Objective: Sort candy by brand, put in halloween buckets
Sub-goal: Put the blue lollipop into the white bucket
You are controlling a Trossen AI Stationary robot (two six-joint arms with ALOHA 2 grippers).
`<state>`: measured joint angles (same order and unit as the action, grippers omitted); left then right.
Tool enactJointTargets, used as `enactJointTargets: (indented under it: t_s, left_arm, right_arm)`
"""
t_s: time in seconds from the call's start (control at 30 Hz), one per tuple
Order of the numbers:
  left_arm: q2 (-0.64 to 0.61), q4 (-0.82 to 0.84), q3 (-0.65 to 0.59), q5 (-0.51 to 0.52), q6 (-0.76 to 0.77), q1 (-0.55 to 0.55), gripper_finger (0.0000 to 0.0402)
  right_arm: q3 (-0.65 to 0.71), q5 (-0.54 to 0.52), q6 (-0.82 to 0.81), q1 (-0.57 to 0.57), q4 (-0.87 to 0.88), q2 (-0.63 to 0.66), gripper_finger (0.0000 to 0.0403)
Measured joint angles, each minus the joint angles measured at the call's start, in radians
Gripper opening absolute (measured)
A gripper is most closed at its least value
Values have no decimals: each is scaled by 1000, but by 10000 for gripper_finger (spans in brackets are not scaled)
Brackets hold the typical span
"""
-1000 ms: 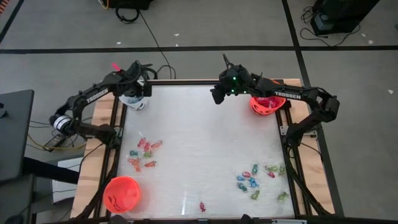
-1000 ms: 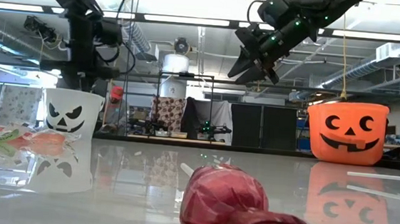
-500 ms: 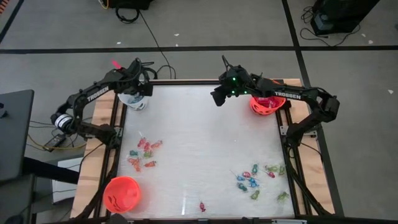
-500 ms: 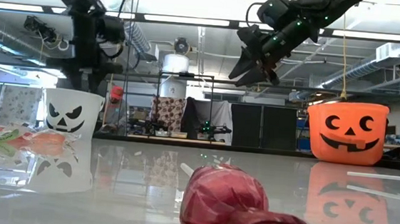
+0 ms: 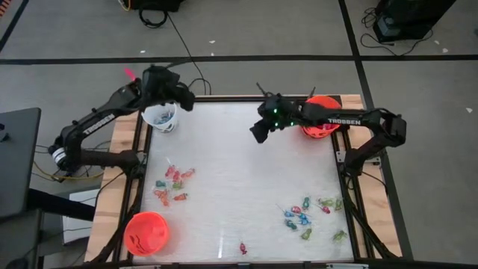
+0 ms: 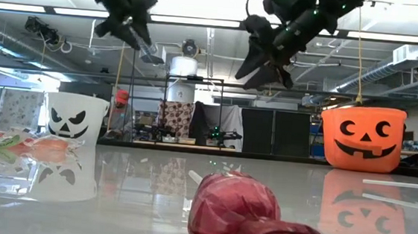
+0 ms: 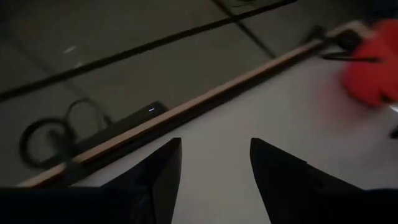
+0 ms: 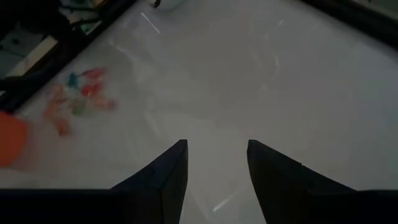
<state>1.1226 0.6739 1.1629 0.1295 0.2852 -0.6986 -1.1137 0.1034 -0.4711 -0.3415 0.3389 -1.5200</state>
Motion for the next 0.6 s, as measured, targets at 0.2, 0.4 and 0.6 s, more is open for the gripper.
enactJointTargets:
  t_s: [0.2, 0.4, 0.6]
  left_arm:
    - [-38, 1, -2, 0, -36, 206, 198]
    - [-56, -4, -2, 0, -81, 404, 198]
    - [-101, -110, -54, 16, -72, 567, 198]
  right_arm:
    - [0, -100, -141, 154, 12, 0, 177]
    - [0, -167, -307, 302, 97, 0, 177]
    - [0, -184, -501, 458, 223, 0, 177]
